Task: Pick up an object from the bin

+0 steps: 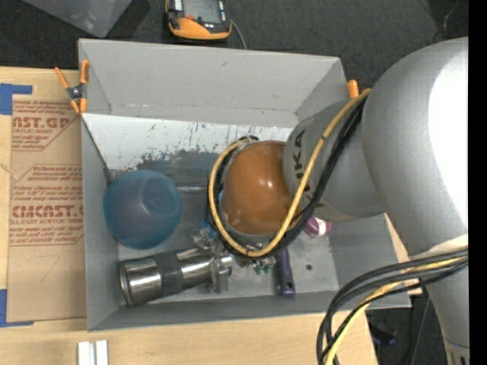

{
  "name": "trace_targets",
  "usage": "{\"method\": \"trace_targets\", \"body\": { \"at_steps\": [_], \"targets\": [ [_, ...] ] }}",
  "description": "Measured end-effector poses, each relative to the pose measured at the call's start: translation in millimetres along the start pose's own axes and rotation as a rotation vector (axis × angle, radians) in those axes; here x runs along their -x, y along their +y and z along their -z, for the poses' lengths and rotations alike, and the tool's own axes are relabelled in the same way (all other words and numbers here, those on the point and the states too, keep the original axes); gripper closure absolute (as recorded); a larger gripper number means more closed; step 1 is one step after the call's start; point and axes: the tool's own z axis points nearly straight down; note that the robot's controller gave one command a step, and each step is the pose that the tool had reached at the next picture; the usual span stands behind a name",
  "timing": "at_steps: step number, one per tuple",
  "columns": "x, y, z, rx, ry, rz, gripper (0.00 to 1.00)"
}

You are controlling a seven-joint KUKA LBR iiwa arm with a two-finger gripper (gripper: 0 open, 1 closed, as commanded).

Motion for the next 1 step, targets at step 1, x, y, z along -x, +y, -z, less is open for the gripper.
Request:
{"method": "trace_targets", "body": {
  "at_steps": [1],
  "targets": [
    [0.0,0.0,0.0,0.0,0.0,0.0,1.0]
  ]
}}
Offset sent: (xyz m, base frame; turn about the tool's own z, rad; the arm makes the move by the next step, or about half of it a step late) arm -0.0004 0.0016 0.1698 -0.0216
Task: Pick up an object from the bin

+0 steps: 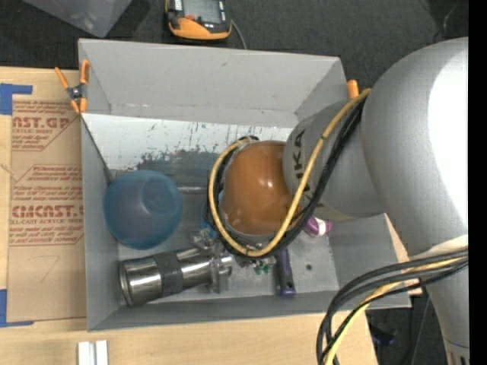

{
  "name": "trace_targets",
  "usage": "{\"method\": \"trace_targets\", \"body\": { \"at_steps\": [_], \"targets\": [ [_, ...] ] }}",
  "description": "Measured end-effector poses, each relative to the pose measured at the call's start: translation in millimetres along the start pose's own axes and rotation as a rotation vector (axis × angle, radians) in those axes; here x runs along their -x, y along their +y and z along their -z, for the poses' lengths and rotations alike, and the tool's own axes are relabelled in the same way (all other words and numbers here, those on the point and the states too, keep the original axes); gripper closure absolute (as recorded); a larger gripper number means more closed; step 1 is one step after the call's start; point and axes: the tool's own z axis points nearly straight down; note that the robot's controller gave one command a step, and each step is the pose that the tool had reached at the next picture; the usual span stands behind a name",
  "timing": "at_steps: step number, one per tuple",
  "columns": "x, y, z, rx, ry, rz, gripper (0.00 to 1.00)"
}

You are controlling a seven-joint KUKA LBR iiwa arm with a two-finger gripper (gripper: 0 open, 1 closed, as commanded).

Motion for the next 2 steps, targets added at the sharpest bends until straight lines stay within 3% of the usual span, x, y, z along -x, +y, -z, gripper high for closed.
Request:
{"method": "trace_targets", "body": {
  "at_steps": [1,2],
  "targets": [
    [-0.9,2,83,0.0,0.01,0.012,1.0],
    [-7.7,4,146,0.0,0.004,0.031,1.0]
  ]
}}
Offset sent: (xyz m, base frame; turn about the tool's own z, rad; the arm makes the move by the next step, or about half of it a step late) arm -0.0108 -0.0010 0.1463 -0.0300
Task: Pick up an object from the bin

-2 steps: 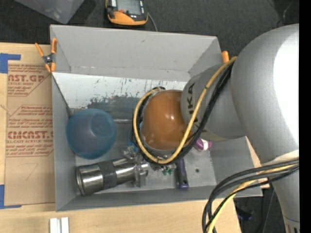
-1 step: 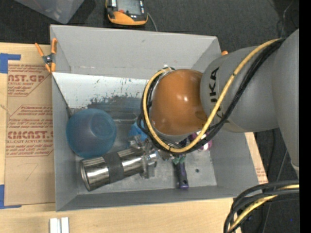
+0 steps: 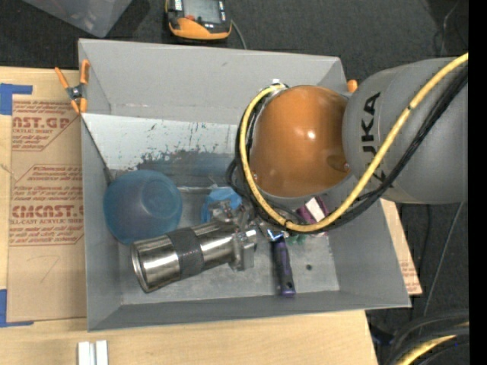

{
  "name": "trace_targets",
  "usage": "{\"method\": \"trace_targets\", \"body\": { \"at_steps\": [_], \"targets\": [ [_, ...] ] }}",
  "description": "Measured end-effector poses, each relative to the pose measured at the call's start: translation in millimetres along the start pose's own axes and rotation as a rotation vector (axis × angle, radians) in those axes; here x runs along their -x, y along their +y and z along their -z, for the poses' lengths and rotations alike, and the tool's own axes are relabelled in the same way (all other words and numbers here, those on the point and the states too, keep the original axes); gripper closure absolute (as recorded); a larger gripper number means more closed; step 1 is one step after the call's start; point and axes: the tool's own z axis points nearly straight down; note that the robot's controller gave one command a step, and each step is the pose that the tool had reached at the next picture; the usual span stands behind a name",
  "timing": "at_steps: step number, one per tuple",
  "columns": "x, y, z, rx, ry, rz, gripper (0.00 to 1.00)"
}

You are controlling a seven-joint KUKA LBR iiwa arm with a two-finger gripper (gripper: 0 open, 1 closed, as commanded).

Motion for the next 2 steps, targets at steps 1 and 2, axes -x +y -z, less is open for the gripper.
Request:
{"method": "trace_targets", "body": {
  "at_steps": [1,2],
  "targets": [
    [5.4,6,16,0.001,0.012,-0.012,1.0],
    [20.0,5,-69,0.002,0.006,0.065,1.0]
  ]
}}
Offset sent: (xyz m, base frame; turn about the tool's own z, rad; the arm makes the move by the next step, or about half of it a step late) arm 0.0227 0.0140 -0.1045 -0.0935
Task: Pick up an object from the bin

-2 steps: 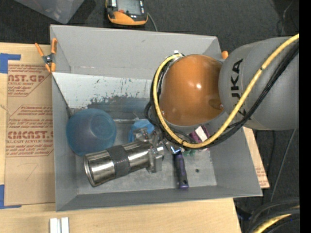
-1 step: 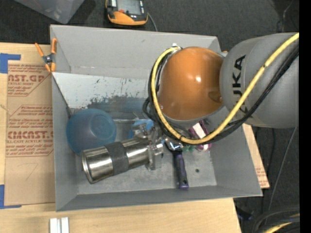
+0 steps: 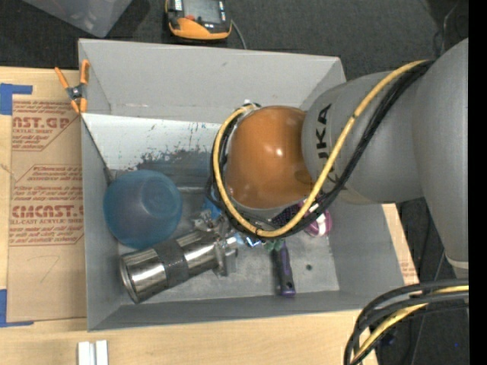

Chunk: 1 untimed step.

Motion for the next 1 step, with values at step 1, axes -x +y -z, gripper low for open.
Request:
{"method": "trace_targets", "body": {
  "at_steps": [1],
  "targets": [
    [-2.8,8.8,27.2,0.0,-0.004,-0.051,1.0]
  ]
}}
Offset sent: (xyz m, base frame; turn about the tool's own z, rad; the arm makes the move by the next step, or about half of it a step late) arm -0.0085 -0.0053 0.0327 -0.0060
